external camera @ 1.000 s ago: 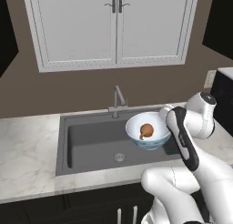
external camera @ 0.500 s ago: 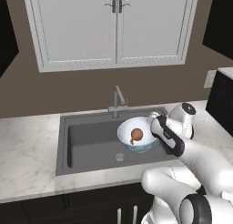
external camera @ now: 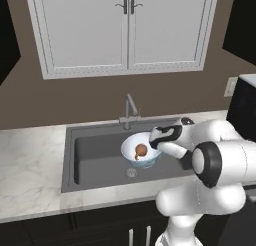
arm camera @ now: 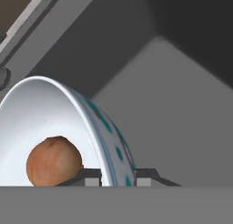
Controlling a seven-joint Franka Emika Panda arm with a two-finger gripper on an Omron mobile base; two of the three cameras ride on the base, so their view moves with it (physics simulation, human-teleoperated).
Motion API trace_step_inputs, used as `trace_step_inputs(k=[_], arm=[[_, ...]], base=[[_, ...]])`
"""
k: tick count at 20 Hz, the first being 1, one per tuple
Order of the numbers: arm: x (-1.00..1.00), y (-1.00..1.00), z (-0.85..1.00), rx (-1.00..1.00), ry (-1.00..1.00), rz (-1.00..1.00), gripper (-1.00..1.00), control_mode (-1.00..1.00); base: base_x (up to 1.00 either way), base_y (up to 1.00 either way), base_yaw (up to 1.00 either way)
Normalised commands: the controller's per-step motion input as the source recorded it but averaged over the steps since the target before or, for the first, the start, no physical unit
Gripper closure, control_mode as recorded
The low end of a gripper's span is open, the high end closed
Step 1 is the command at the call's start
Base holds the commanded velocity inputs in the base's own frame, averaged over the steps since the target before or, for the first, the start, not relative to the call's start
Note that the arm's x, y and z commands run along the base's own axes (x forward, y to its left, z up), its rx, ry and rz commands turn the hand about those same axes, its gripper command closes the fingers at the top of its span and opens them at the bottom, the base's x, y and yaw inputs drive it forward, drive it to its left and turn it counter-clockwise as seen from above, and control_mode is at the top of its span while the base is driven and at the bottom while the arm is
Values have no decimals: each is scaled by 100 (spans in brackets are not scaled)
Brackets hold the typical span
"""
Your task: Pick the onion from the cabinet and place it in the bowl. Then pick the bowl and place it in the sink. Then turn on the sink facuet.
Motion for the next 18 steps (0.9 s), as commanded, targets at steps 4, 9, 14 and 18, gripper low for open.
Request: trace_step_inputs(k=[4, 9, 14, 18], arm=[[52, 13, -55, 0, 2, 4, 100, -100], [37, 5, -54, 1, 0, 6, 100, -100], [26, 10, -61, 0, 0, 6, 100, -100], [22, 1, -69, 2, 0, 4, 100, -100]], base=[[0, 0, 0], [0, 0, 0], [0, 0, 0], [0, 0, 0]])
